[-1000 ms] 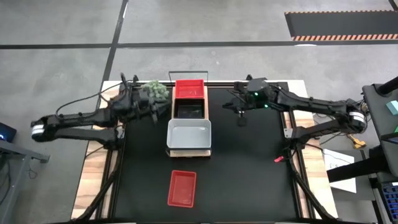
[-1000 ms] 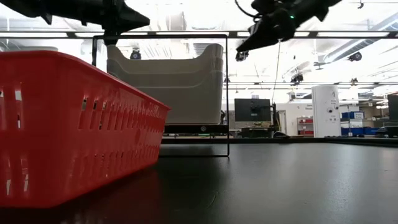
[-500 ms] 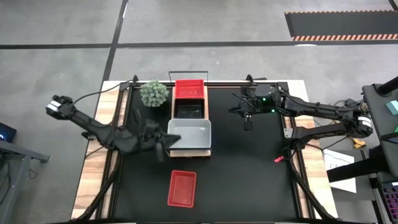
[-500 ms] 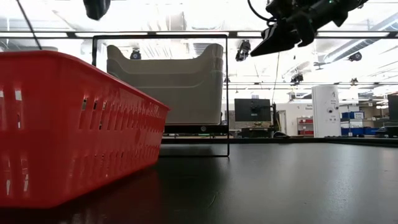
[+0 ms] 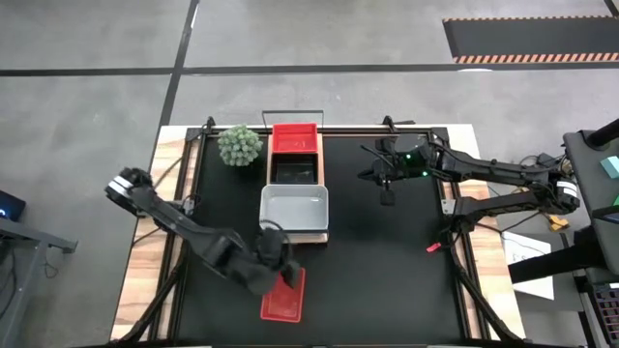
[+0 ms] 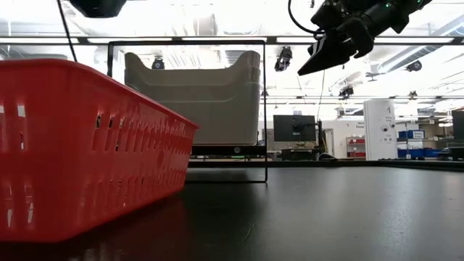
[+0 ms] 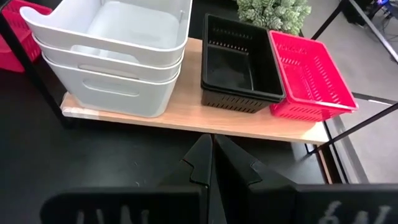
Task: Stack baskets on shelf by color
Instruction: Stack the red bin on top of the red bin on the shelf
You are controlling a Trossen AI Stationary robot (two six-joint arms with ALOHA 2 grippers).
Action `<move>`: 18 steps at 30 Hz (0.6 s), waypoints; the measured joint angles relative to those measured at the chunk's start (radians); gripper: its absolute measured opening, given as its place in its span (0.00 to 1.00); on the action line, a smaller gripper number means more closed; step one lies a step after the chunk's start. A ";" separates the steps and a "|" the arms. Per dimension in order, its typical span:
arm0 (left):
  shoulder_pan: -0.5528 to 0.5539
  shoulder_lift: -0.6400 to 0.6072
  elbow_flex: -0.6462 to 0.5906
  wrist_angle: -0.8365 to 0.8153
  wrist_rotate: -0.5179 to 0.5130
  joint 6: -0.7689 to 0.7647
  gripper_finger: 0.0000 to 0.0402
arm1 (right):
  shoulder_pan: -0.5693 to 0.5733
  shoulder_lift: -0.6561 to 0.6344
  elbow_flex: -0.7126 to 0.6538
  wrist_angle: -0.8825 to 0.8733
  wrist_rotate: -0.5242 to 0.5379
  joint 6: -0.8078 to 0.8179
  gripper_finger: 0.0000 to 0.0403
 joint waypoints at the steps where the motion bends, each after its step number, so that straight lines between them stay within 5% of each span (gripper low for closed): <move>1: 0.000 0.034 0.042 -0.110 0.088 -0.093 0.00 | 0.000 0.000 0.000 -0.004 0.000 0.000 0.03; 5: 0.000 0.181 0.207 -0.531 0.551 -0.346 0.00 | 0.000 0.000 0.000 -0.011 0.000 -0.001 0.03; 8: 0.000 0.254 0.293 -0.676 0.730 -0.390 0.00 | 0.000 -0.001 0.000 -0.011 0.000 -0.008 0.03; 18: 0.026 0.294 0.330 -0.485 0.569 -0.393 0.00 | 0.000 -0.001 0.000 -0.027 0.001 -0.023 0.03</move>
